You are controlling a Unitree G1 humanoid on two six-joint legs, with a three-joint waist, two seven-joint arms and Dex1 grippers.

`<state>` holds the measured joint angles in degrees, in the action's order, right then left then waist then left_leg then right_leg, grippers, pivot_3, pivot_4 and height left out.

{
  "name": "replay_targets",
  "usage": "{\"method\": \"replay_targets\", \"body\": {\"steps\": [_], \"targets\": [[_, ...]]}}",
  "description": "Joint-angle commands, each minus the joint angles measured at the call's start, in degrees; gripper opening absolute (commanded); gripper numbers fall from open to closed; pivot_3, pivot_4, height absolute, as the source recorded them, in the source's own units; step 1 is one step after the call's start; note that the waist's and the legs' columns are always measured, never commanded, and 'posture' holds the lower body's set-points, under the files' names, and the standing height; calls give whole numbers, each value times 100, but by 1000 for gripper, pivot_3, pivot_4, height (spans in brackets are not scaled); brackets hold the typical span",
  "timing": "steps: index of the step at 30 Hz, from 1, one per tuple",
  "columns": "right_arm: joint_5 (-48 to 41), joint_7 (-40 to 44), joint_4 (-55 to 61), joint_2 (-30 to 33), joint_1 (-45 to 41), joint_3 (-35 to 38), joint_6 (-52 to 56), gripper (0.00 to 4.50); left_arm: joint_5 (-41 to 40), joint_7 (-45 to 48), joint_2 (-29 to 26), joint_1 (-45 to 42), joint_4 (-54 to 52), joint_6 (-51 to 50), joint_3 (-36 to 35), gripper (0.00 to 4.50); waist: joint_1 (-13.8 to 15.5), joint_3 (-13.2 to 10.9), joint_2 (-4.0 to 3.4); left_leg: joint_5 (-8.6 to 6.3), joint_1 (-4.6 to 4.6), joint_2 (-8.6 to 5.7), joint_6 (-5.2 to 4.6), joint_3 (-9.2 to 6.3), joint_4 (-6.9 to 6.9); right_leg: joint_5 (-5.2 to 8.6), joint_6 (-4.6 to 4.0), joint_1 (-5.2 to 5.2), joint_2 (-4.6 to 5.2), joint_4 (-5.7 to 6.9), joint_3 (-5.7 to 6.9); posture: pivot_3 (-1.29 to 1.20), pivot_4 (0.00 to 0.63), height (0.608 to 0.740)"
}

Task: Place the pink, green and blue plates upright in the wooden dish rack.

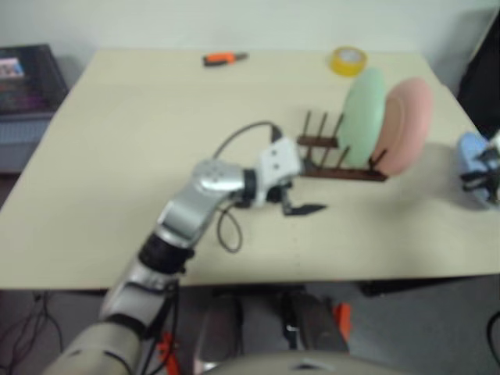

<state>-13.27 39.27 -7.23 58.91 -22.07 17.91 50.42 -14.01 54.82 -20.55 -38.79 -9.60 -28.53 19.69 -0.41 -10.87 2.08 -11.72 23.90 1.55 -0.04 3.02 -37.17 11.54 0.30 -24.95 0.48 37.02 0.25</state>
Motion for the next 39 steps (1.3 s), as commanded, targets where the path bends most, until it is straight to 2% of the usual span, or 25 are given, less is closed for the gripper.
{"method": "replay_targets", "body": {"steps": [1,5,9,13,16,19,24,30,39], "targets": [[-528,-172,1032,33,-340,834,747,32,-429,130,40,-256,-46,67,-489,4500,-2,0,-2,0,0,1,0,-2,0,0,0,0,0,1,2,0,150,740],[-874,-204,1832,230,-547,1305,1349,32,-645,74,61,-461,-81,-11,-764,4500,16,0,-2,0,3,1,0,-12,1,1,-2,1,-2,-1,11,0,150,740],[-1484,-274,2313,345,-1693,1410,1767,32,-555,-191,-122,-732,-87,-58,-1034,4500,-19,-2,-7,0,5,-1,0,3,3,-1,1,-8,0,-1,-5,0,150,740],[-2037,-413,2571,-150,-2925,976,1652,32,-818,-56,-500,-586,-324,-174,-1384,4500,-107,-1,-6,0,-2,6,0,-1,13,2,-4,-7,-7,-2,-3,0,150,740],[-2181,-325,2731,-435,-3398,496,1294,32,-1048,84,-867,-209,-579,-175,-1697,4500,-158,-1,-8,0,-2,12,0,-4,19,7,-13,-9,-10,-1,-4,0,150,740],[-2442,-429,2480,-1117,-3885,263,1071,32,-1243,29,-1166,195,-791,-129,-2135,4500,-164,-1,-7,0,0,16,0,4,20,8,-14,-18,-9,3,-25,0,150,740],[-2696,-398,2186,-2053,-3917,-37,664,32,-1366,-157,-1550,807,-1068,-91,-2721,4500,-120,-1,-3,0,5,12,0,12,17,5,-12,-22,-6,7,-37,0,150,740],[-3366,-738,1872,-3035,-3915,189,784,32,-1292,-264,-2032,1746,-1448,-216,-2917,4500,-117,-1,-2,0,13,10,0,29,18,0,-5,-29,3,-1,-50,0,150,740],[-4357,-1794,1820,-3641,-3177,747,1157,32,-1271,-446,-2254,2160,-1708,-292,-2773,4500,-106,1,1,0,9,13,-1,28,16,-4,-10,-27,24,3,-47,0,150,740]]}}
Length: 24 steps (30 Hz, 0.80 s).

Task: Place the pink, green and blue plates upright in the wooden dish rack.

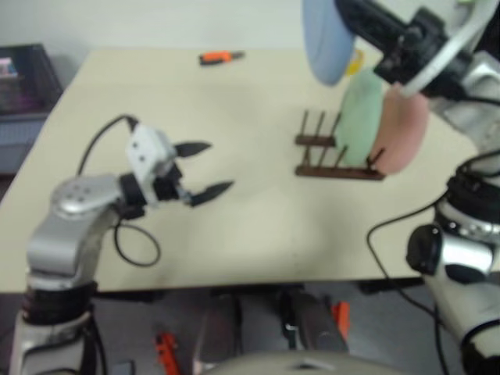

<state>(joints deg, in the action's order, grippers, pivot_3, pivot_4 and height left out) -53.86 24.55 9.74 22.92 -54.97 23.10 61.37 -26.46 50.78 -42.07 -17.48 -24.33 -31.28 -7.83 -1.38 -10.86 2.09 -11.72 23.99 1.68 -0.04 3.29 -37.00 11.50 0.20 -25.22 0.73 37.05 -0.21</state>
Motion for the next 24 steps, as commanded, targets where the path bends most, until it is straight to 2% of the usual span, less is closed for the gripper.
{"method": "replay_targets", "body": {"steps": [1,8,24], "targets": [[-249,-401,171,-37,218,166,37,32,-34,-50,-116,32,-241,-25,-11,4500,-15,0,0,0,-1,0,0,3,1,0,0,-1,0,1,-3,0,150,740],[-496,-1001,322,-497,936,121,-122,32,-91,-76,-128,6,-257,-132,92,4500,-39,0,-1,0,-2,4,0,3,5,0,0,-4,-9,2,-7,0,150,740],[-603,-1327,170,-482,1145,-103,-249,32,-63,-79,-167,5,-278,-185,162,4500,-41,0,-1,0,-2,4,0,4,6,0,0,-6,-29,-1,-10,0,150,740]]}}
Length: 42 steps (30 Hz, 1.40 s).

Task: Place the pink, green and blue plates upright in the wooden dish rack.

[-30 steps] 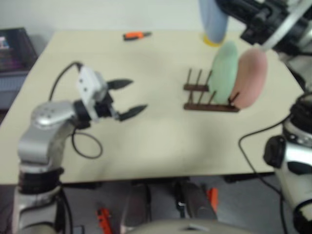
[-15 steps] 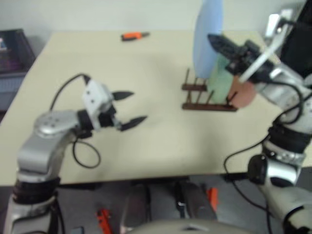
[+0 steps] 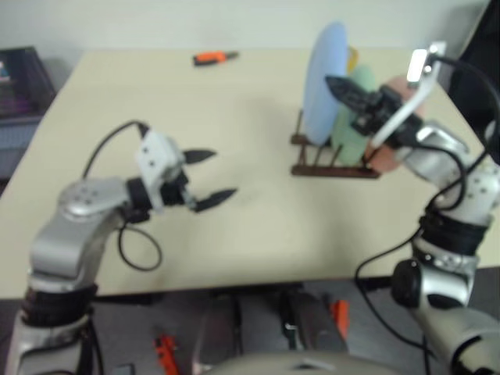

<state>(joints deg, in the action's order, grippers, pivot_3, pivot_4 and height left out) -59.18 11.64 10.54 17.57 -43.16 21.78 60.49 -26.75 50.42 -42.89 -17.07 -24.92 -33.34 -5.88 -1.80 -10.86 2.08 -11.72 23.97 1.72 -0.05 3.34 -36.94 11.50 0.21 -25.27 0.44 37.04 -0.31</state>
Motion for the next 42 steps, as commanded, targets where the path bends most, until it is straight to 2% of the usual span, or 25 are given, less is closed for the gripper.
{"method": "replay_targets", "body": {"steps": [1,4,13,19,23,26,28,31,33,36,42], "targets": [[-64,-38,69,61,-38,18,-174,32,-28,-48,-83,-43,-208,27,-25,4500,0,0,0,0,0,0,0,0,0,0,0,0,0,0,0,0,150,740],[-31,-22,-4,96,-58,-9,-223,717,16,-69,-78,-58,-169,63,0,4500,2,0,0,0,0,0,0,0,0,0,0,1,0,-2,0,0,150,740],[323,78,-60,294,-62,-207,-498,3687,4,-113,-87,-32,-167,81,-1,4500,3,0,0,0,1,0,0,0,2,1,-1,0,1,-5,0,0,150,740],[847,529,-36,689,-467,-504,-962,3687,21,-97,-114,-34,-118,113,-22,4500,3,-1,-1,0,2,-1,0,1,2,1,-1,-2,0,-5,0,0,150,740],[830,1139,0,1414,-818,-467,-902,3687,-10,-28,-232,-8,-65,132,-150,4500,10,-1,0,-1,4,-1,0,1,5,7,-11,-5,0,-8,1,0,150,740],[444,1527,-114,2062,-865,-75,-582,3687,-88,55,-361,41,-24,135,-330,4500,27,-1,1,-2,6,-1,-1,-1,10,9,-13,-5,1,-13,4,0,150,740],[125,2074,-15,2666,-544,200,-287,3687,-202,110,-424,41,30,103,-512,4500,41,-2,1,-4,8,-1,-3,-1,11,14,-21,-5,9,-16,5,0,150,740],[64,3304,435,3783,532,493,-173,3687,-417,305,-569,-13,196,70,-794,4500,127,-5,10,-6,16,-3,-6,-11,11,29,-41,-3,29,-24,23,0,150,740],[164,3919,625,4273,1107,587,-344,3687,-684,467,-680,-132,340,-28,-1027,4500,154,-6,8,-9,15,-6,-8,-7,11,34,-47,-5,36,-22,22,0,150,740],[660,4478,463,4657,1528,398,-909,3687,-1038,823,-991,-234,487,-201,-1306,4500,98,-8,6,-9,2,-3,-7,-2,5,34,-46,-3,37,-15,22,0,150,740],[1454,5141,-501,4823,1882,320,-1805,3687,-1408,1325,-1837,-185,736,-546,-1988,4500,23,-12,12,-9,-9,-2,-7,-9,-4,35,-47,4,64,-20,87,0,150,740]]}}
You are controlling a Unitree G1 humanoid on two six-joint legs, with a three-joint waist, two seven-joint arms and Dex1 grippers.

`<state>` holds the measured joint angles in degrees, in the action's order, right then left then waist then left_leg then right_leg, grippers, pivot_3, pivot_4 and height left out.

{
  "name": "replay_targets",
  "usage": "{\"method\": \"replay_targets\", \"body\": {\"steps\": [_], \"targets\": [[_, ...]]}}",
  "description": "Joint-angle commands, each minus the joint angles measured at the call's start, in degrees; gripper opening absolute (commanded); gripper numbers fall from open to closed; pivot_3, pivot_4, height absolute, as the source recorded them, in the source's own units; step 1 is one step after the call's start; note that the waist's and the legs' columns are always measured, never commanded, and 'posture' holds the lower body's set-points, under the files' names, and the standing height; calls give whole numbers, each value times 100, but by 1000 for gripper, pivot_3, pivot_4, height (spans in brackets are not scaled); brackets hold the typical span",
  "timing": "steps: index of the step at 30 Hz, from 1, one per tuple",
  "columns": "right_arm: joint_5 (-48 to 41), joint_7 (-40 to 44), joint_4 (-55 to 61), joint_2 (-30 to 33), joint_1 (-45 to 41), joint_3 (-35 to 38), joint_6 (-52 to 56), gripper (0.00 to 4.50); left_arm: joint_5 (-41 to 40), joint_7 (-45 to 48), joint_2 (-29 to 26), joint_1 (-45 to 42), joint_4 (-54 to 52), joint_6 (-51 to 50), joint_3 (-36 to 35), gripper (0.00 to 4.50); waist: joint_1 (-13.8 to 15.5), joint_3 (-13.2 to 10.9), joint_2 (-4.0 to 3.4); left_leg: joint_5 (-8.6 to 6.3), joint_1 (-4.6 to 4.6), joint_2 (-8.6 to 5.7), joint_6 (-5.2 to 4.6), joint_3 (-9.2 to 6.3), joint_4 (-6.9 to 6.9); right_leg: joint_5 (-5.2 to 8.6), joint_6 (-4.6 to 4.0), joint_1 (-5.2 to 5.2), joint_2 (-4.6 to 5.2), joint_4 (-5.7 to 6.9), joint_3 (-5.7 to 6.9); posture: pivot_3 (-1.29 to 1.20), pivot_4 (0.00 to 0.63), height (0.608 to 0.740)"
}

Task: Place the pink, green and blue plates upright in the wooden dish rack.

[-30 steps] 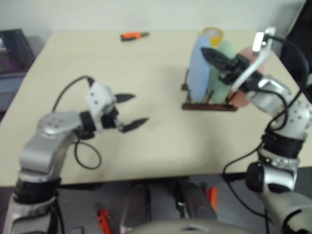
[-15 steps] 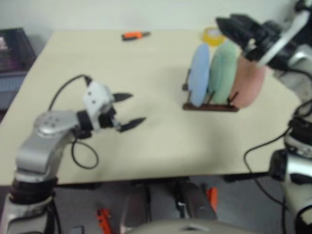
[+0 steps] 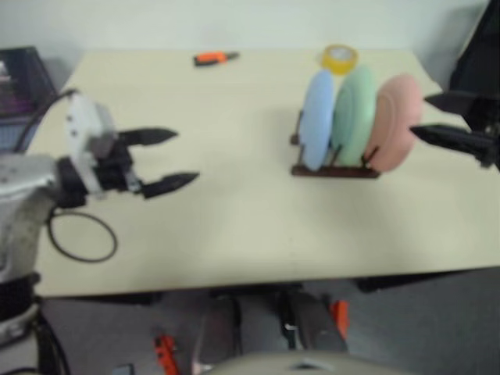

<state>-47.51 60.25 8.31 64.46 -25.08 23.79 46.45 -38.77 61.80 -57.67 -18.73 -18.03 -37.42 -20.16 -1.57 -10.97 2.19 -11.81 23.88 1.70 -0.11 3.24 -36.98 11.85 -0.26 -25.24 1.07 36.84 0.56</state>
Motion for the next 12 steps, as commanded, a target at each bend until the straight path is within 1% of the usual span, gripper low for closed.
{"method": "replay_targets", "body": {"steps": [1,5,9,12], "targets": [[267,205,-150,113,99,138,-350,3687,-225,374,-494,99,187,-118,-786,4500,-3,-1,-1,0,1,0,0,1,1,0,0,-1,2,0,1,0,150,740],[411,237,-388,-3,64,83,-535,3687,-93,577,-953,684,174,-332,-1522,4500,-28,-4,-6,-10,2,2,16,11,15,8,-12,-9,6,4,4,0,150,740],[540,353,-531,-186,50,-254,-673,3687,-173,569,-862,1338,-241,-593,-2121,4500,-9,-5,-7,-18,5,9,29,-2,23,25,-28,-10,5,3,7,0,150,740],[559,339,-518,-317,43,-313,-666,3687,-275,473,-811,1611,-480,-767,-2358,4500,-8,-9,-6,-19,5,9,32,-3,25,27,-30,-10,5,4,6,0,150,740]]}}
